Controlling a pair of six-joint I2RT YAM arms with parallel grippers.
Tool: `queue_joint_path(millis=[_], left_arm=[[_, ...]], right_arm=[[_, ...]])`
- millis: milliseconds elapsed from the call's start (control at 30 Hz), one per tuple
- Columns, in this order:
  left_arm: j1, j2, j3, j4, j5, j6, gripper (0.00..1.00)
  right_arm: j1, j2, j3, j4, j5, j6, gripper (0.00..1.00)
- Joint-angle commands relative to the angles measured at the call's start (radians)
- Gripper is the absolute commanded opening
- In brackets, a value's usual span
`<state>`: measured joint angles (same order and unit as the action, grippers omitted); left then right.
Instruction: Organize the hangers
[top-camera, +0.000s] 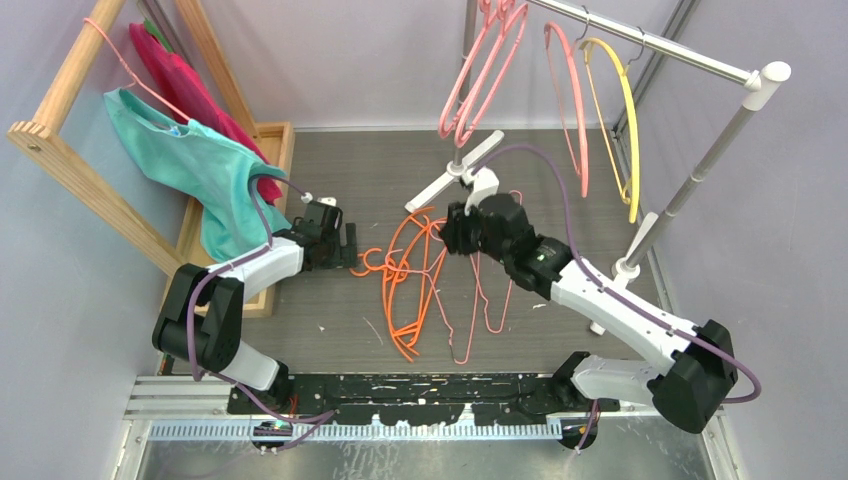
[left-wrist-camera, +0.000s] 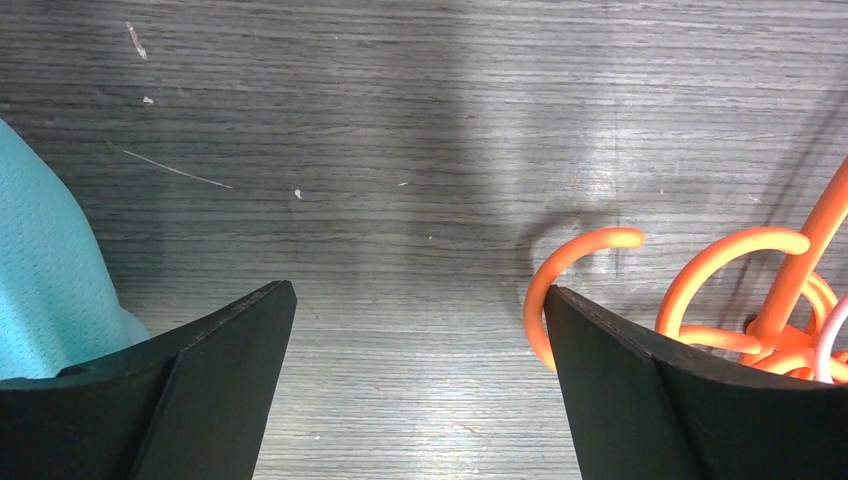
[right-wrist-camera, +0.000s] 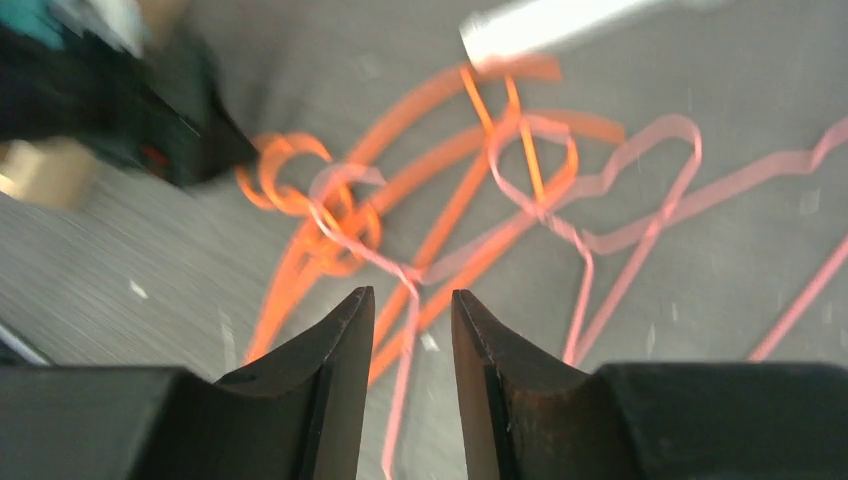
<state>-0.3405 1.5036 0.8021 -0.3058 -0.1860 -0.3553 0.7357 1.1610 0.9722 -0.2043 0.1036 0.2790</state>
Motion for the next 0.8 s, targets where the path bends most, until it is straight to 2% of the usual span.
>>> queue_joint_path(millis=[0,333,600,767], left_arm=[[-0.002,0.002,0.033,0.009,-0.001,-0.004,0.98],[-0.002,-0.001,0.032,0.007,-0.001,-0.005,0.98],[-0.002,-0.008,0.027,0.008,-0.003,-0.005,0.98],[-0.003,-0.013,0.023,0.009,-0.003,-0.006,0.98]], right_arm=[[-0.004,-0.052,-0.141,-0.047,0.071,0.076,0.4],[-0.004,0.076,-0.277,-0.029,0.123,0.125,0.38],[-0.004,0.111,-0.336,-0.001,0.218,0.167,0.37],[-0.005,0.141,-0.362,0.024,0.22,0.182,0.38]])
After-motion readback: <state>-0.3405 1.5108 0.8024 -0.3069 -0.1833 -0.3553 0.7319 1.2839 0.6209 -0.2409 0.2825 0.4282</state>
